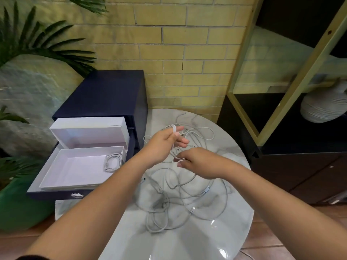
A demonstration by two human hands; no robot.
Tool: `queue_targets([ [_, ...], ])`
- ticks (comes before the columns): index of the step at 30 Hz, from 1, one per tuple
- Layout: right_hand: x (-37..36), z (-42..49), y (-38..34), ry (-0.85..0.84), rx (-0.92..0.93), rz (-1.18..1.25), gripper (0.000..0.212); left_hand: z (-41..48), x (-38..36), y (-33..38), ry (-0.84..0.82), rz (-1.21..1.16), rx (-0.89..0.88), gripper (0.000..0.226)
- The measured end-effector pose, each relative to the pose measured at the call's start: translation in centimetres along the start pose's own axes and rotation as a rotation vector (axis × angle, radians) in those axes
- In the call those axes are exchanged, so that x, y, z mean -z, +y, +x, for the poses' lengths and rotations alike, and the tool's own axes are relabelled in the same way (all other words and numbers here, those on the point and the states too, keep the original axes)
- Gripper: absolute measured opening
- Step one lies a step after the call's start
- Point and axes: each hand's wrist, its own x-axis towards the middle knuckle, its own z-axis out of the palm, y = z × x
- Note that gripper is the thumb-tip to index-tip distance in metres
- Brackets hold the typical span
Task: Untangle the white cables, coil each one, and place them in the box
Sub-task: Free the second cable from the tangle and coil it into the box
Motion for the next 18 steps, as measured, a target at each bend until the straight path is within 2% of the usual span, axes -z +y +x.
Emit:
queue_targets([
  [4, 2.2, -0.9, -0.4, -0.015, 0.007, -0.069, 0.026, -0.6, 0.1, -0.8, -0.007, 0.456, -0.134, 0.031],
  [6, 3.1, -1.1, -0.2, -0.004, -0.028, -0.097, 0.020, -0.7, 0.1, -1.7, -0.020, 0.606, -0.168, 0.024],
  [12, 4.6, -1.8, 0.7, 0.070, -0.077, -0.291, 0.011, -1.1, 0.2, -2.0, -0.087, 0.800, -0.155, 0.020],
  [18, 5.4, -1.9, 1.6, 0.274, -0.077, -0.282, 0.018, -1.7, 1.1, -2.8, -0.111, 0.782, -0.121, 0.041],
])
